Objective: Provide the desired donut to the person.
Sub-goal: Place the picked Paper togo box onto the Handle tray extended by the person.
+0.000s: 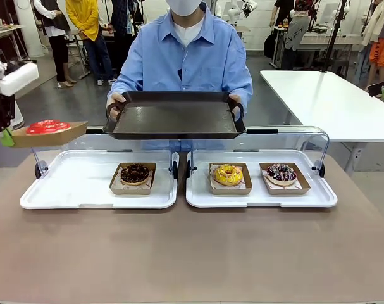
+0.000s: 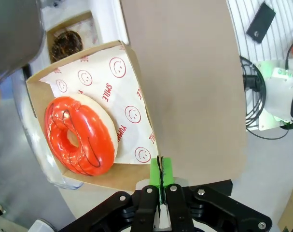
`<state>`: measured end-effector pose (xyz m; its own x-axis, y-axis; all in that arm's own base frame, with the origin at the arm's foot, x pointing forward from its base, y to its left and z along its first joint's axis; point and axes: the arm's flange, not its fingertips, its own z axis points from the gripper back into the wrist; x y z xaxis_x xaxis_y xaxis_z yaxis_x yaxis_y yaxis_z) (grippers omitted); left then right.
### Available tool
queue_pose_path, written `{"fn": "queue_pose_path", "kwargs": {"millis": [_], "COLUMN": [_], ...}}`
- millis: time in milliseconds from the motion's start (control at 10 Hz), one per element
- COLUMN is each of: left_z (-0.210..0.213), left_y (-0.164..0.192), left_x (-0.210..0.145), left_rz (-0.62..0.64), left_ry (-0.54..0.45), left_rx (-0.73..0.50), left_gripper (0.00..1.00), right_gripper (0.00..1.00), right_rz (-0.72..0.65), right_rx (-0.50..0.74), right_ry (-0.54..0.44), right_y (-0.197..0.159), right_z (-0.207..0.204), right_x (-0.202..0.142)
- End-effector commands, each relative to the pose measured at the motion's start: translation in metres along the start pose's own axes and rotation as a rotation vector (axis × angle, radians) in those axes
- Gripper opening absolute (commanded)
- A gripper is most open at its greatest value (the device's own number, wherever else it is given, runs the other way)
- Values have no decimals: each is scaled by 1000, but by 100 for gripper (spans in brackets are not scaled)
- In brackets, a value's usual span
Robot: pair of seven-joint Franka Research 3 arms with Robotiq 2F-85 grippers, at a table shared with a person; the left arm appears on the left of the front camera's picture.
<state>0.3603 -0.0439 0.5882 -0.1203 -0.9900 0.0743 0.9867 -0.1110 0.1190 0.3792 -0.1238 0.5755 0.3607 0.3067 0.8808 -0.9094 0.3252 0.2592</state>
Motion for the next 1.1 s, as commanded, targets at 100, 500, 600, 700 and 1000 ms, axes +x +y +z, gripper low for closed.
{"fn": "queue_pose_path", "kwargs": {"millis": [100,500,600,700,1000], "left_z": [51,64,58,48,13], "left_y": [7,74,99,118,153], "left_x": [43,133,154,174,195], "left_rz": [-48,-142,-171,-190,-171], "left_ry": [-62,-59,-51,-46,16], "left_rx": [67,89,80,84,114], "left_gripper": [1,1,1,1,1], "right_gripper": [100,100,100,100,100], "right_rz": [0,0,0,0,0], "right_rx": [6,6,6,6,6], "right_ry": [-6,-6,-6,-6,-6], "right_y": [0,0,0,0,0], "right_z": [-1,-1,-1,-1,-1], "right_x": [0,0,0,0,0]}}
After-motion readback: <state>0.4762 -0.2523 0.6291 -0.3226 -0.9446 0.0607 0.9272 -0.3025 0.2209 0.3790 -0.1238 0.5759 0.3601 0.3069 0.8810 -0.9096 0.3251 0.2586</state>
